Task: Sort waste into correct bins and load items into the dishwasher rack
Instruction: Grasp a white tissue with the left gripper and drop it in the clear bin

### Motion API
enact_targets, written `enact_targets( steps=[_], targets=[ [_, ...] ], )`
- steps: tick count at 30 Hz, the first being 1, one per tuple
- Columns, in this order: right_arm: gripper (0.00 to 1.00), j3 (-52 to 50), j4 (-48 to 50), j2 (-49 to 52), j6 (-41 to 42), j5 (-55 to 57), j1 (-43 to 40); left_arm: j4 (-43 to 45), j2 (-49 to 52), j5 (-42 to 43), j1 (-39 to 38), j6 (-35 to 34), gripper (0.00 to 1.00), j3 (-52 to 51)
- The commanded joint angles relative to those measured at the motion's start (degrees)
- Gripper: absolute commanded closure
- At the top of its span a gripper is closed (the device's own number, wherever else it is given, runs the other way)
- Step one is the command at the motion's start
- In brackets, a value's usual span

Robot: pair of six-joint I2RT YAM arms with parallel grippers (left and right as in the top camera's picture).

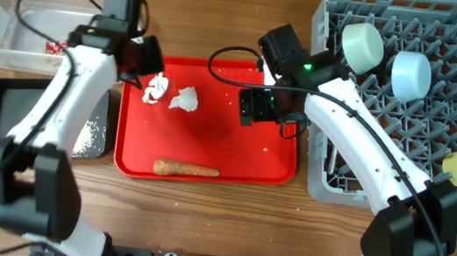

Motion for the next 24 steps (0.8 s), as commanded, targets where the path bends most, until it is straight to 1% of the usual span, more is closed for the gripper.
enact_targets(
  steps=[1, 6, 7, 8, 9, 10, 11, 13, 18, 24],
  targets=[
    [0.06, -0.13, -0.09, 0.66, 0.61, 0.76, 0.17, 0.07, 6.47, -6.91, -1.44, 0.61, 0.56, -0.83],
    [0.06, -0.13, -0.09, 0.66, 0.61, 0.76, 0.17, 1.14, 12.46, -8.15, -1.40, 0.37, 0.58, -0.83],
    [0.06, -0.13, -0.09, 0.66, 0.63, 0.76, 0.17, 1.14, 13.27, -8.17, -1.38, 0.39, 0.61, -0.83],
    [0.06, -0.13, -0.07, 0.66, 0.61, 0.76, 0.17, 1.11, 13.88, -8.17, -1.38, 0.37, 0.67, -0.83],
    [0.06, -0.13, -0.09, 0.66, 0.61, 0.76, 0.17, 1.11, 14.32, -8.13, -1.42, 0.33, 0.75, -0.83],
    [0.06, -0.13, -0.09, 0.66, 0.61, 0.76, 0.17, 1.11, 14.32, -8.13, -1.44, 0.17, 0.80, -0.83],
    [0.06, -0.13, -0.09, 0.66, 0.61, 0.76, 0.17, 1.09, 14.32, -8.15, -1.44, 0.20, 0.89, -0.83],
    [0.06, -0.13, -0.09, 0.66, 0.63, 0.76, 0.17, 0.68, 14.32, -8.15, -1.44, 0.20, 0.95, -0.83],
    [0.06, -0.13, -0.22, 0.66, 0.61, 0.76, 0.17, -0.85, 13.20, -7.23, -1.44, 0.20, 0.96, -0.57],
    [0.06, -0.13, -0.26, 0.66, 0.61, 0.76, 0.17, -2.19, 4.76, -7.28, -1.44, 0.22, 0.96, -0.15]
  ],
)
